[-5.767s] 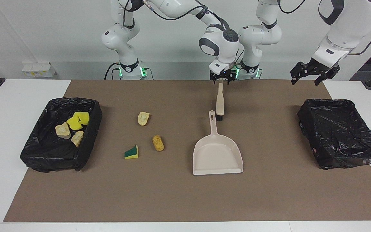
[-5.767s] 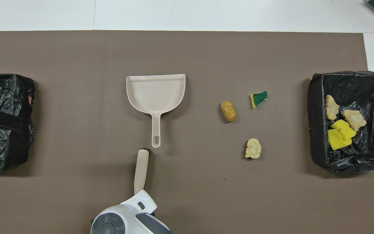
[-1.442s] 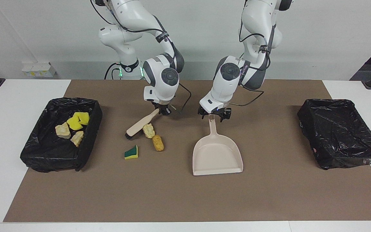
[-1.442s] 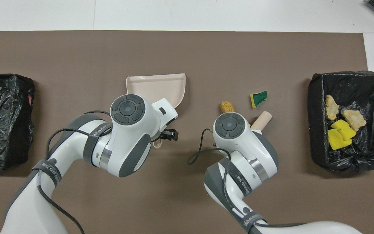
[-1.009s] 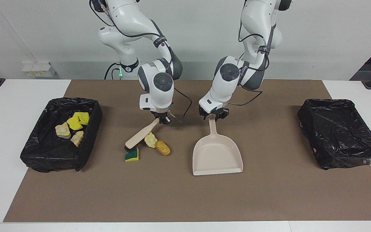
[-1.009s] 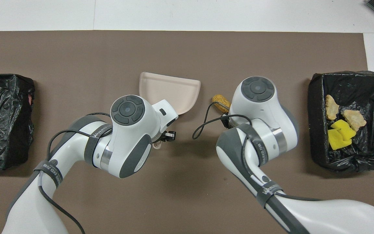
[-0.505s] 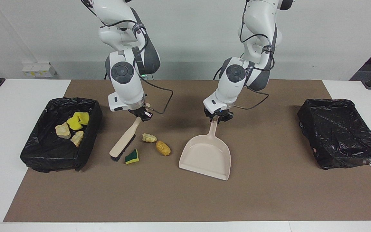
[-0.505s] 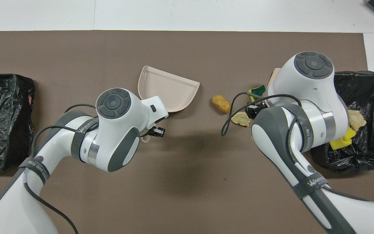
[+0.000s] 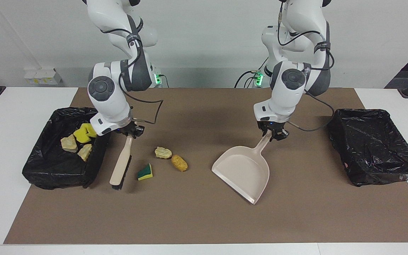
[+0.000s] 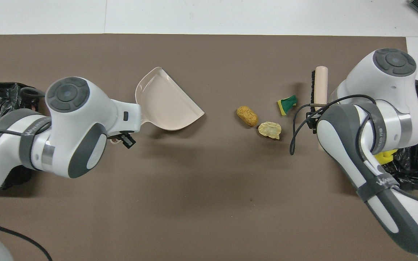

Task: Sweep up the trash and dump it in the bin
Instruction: 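Grasp the dustpan handle with the left gripper while the right gripper carries the brush, then sweep the bread chunk and sponge toward the dustpan with the right gripper's brush, then sweep the bread piece into the dustpan with the right gripper's brush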

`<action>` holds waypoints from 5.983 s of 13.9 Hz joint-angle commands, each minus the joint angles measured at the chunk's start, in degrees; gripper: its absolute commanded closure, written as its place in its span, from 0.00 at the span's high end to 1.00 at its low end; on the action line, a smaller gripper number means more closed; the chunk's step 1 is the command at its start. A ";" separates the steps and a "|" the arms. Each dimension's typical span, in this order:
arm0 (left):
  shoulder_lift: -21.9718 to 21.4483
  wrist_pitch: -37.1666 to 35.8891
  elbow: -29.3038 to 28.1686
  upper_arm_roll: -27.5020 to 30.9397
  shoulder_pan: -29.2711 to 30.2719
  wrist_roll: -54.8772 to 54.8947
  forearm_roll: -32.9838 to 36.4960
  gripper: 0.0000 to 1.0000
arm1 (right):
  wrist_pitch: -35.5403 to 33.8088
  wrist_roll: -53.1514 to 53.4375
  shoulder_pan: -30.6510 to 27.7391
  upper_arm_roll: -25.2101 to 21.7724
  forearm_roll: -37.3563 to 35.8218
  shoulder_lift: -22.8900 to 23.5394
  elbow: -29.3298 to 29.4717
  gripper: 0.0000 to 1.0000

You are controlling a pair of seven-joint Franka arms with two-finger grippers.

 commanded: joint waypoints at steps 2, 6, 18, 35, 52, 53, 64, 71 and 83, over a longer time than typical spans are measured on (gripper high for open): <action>-2.60 -4.20 -1.74 -0.55 3.48 16.78 1.01 0.00 | -0.34 -1.86 -0.48 0.76 -1.01 0.95 0.43 0.00; -3.31 -2.97 -5.08 -0.55 5.07 26.74 0.92 0.00 | -0.08 -3.36 1.01 0.94 -0.84 2.18 0.34 0.00; -3.22 6.97 -10.45 -0.64 1.65 25.70 0.83 0.00 | 4.32 -0.30 12.43 1.29 7.33 4.82 -0.81 0.00; -3.13 7.14 -10.36 -0.64 1.47 22.36 0.83 0.00 | 0.27 -8.89 4.10 0.94 2.85 -3.62 -8.53 0.00; -3.13 7.23 -10.36 -0.73 1.47 21.48 0.83 0.00 | 15.74 -3.98 20.34 1.46 15.67 4.12 -5.81 0.00; -3.13 7.23 -10.36 -0.73 1.47 21.56 0.83 0.00 | 16.09 -3.01 21.40 1.46 16.47 3.94 -5.90 0.00; -3.04 7.67 -10.27 -0.73 1.47 21.57 0.83 0.00 | 15.04 6.23 31.87 1.64 23.69 2.35 -3.80 0.00; -3.30 6.09 -10.36 -0.64 1.47 28.12 2.92 0.00 | 14.08 8.68 33.98 1.64 19.11 2.01 -1.50 0.00; -4.01 5.38 -10.80 -1.17 -0.20 29.74 3.64 0.00 | -4.12 11.49 23.27 1.11 10.59 -6.78 -8.25 0.00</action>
